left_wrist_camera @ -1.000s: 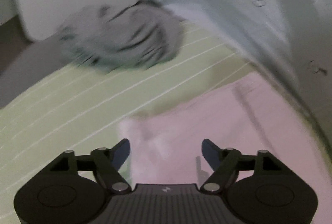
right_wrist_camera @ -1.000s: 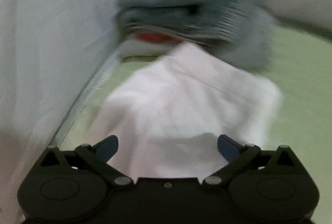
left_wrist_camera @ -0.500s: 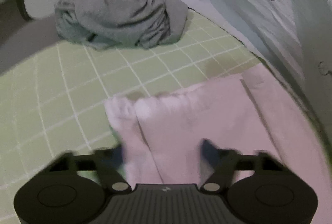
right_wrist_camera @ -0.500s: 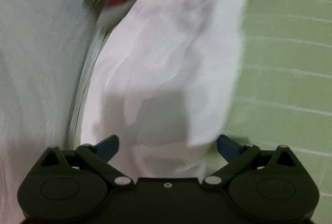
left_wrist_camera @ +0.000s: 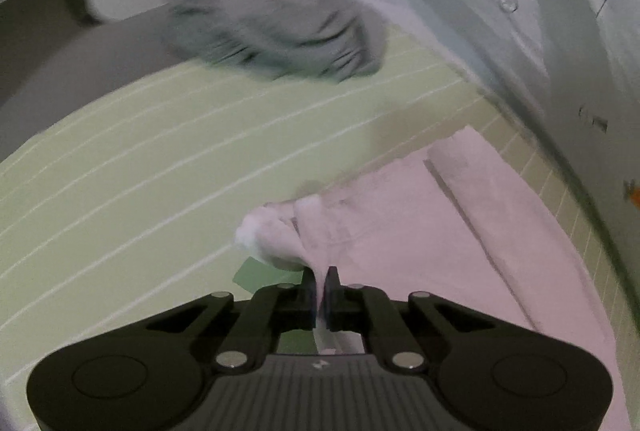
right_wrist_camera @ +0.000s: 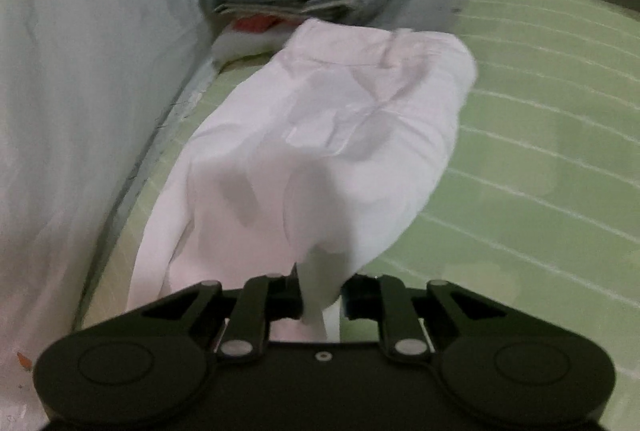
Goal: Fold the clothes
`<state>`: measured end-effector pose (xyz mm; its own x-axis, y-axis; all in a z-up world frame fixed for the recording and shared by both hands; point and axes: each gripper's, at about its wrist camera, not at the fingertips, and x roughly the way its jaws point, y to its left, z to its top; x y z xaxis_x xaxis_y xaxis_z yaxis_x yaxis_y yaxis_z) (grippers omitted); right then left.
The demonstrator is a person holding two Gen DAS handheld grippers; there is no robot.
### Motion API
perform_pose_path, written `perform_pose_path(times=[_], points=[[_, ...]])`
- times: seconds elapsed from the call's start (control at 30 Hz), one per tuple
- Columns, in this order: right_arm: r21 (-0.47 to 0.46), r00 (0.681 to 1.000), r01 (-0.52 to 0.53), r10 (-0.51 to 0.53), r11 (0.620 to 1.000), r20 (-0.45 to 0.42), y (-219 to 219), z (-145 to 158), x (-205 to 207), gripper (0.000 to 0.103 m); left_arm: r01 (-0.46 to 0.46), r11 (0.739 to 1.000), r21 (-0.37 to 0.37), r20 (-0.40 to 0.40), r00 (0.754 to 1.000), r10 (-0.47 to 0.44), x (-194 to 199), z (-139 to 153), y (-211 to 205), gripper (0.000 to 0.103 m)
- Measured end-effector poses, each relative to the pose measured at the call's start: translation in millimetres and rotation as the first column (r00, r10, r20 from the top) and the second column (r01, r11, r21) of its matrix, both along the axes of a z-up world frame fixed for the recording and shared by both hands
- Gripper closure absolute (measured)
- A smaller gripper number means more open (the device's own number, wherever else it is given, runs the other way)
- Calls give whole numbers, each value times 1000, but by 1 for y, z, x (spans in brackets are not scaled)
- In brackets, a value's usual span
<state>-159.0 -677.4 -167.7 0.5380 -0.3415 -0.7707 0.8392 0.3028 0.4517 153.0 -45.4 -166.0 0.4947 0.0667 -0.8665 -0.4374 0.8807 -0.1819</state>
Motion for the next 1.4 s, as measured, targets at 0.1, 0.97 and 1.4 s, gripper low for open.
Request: perform_pose_path(times=[0.1, 0.97, 1.4], points=[[-5, 1000, 5, -5, 1000, -27, 0, -4, -25, 86, 27, 999, 34, -12, 1000, -27, -34, 5, 9, 97], [-209, 678, -732, 664, 648, -314, 204, -9, 111, 0, 728, 640, 246, 6, 659, -752, -82, 9, -106, 4], [-135, 508, -849, 718, 511, -475, 238, -52, 162, 0, 782, 603, 159, -114, 621, -776, -45, -47, -135, 0]])
